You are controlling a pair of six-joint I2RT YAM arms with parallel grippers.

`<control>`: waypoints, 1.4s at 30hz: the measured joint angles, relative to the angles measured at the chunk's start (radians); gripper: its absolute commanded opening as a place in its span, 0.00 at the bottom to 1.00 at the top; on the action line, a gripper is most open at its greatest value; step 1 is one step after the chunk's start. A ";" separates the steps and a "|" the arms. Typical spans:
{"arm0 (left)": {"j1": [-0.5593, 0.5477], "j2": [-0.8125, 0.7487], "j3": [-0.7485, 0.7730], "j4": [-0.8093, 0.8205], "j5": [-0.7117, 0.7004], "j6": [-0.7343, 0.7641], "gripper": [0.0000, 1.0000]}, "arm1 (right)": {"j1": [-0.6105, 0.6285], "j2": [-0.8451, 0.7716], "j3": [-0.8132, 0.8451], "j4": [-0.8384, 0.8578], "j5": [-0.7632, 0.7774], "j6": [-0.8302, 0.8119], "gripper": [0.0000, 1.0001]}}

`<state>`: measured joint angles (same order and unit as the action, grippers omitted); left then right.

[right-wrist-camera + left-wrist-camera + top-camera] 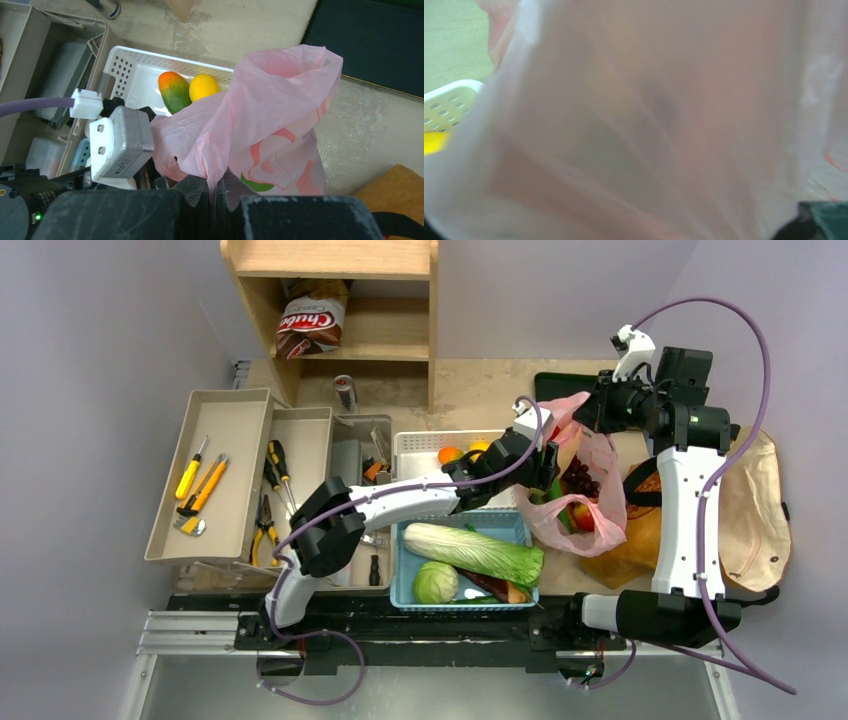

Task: Untie the knot of the grocery bags and take out the mixed food
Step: Pick up the fake vegetable from the takeout bag.

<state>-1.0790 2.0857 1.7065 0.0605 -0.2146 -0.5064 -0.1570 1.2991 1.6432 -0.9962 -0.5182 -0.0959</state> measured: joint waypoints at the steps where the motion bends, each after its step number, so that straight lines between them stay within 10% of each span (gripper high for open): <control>1: 0.000 0.007 0.003 0.005 0.003 -0.006 0.53 | 0.000 0.000 0.000 0.000 0.000 0.001 0.00; 11: 0.010 0.107 0.104 -0.039 0.000 -0.089 0.51 | 0.000 0.000 0.000 0.000 -0.006 0.015 0.00; 20: 0.013 0.076 0.101 0.036 0.080 -0.036 0.01 | 0.000 0.000 0.000 0.000 -0.005 0.015 0.00; 42: -0.032 -0.291 -0.207 0.175 0.470 0.388 0.00 | 0.000 0.048 0.050 0.096 -0.010 0.132 0.00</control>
<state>-1.1110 1.7947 1.4998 0.2359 0.2550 -0.1184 -0.1570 1.3476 1.6932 -0.9005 -0.5282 0.0357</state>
